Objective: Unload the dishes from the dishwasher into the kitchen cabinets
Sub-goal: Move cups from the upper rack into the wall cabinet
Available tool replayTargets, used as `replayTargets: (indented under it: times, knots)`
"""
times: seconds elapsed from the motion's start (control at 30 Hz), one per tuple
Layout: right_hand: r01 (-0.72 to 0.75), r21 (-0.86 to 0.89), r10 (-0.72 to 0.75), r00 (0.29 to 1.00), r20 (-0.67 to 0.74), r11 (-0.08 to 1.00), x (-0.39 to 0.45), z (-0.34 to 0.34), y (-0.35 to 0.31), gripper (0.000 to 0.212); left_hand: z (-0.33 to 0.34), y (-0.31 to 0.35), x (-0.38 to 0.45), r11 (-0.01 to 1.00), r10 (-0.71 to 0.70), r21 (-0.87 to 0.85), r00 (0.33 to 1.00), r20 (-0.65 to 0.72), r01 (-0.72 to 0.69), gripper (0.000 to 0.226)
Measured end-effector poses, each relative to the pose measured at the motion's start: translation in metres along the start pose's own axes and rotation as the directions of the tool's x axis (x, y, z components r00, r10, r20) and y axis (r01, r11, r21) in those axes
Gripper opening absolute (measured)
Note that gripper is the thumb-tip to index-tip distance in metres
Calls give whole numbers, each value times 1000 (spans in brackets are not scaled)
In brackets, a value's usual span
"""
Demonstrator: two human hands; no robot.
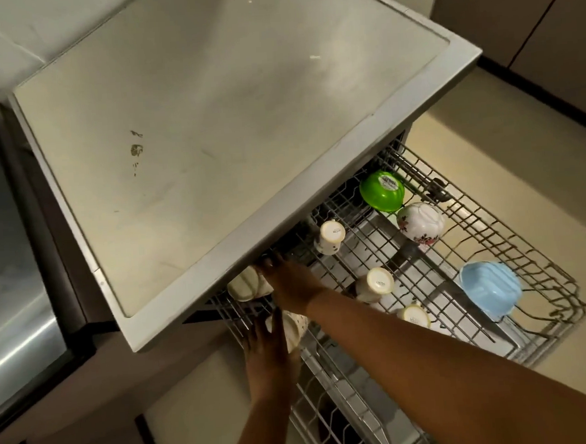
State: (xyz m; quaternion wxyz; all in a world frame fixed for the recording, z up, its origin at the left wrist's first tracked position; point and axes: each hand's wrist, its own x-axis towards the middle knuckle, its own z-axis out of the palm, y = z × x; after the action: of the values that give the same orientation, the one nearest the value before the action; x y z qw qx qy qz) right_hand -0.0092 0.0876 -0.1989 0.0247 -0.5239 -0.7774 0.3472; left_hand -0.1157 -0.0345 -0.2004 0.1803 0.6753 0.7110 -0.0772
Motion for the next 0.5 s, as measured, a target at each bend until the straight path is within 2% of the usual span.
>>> replayTargets:
  times: [0.07, 0.13, 0.2, 0.27, 0.3, 0.37, 0.4, 0.5]
  knots:
    - [49, -34, -50, 998, -25, 998, 17, 5, -5, 79, 3, -6, -8, 997, 77, 2, 997, -17, -77, 93]
    - [70, -12, -70, 998, -8, 997, 27, 9, -9, 57, 0, -10, -16, 993, 118, -22, 992, -54, -119, 97]
    - [100, -91, -102, 995, -21, 991, 32, 13, -13, 46, -4, -11, -23, 988, 148, -25, 986, -83, -151, 100]
    - [47, -58, -48, 999, -20, 997, 36, 17, -18, 40, -7, -11, -27, 986, 166, -8, 984, -73, -167, 103]
    - [25, 0, -25, 1000, -19, 1000, 38, 21, -18, 43, -8, -11, -28, 986, 167, -7, 984, -66, -167, 103]
    - [122, -13, -123, 990, -67, 992, 38, 25, -16, 74, -9, -11, -28, 987, 158, -16, 986, -50, -159, 103]
    - [147, 3, -146, 987, -60, 989, 36, 26, -13, 82, -8, -10, -29, 987, 156, -20, 987, -46, -157, 102]
    - [157, 19, -155, 986, -61, 987, 18, 21, -7, 85, -10, -7, -32, 989, 146, -8, 988, -53, -147, 95]
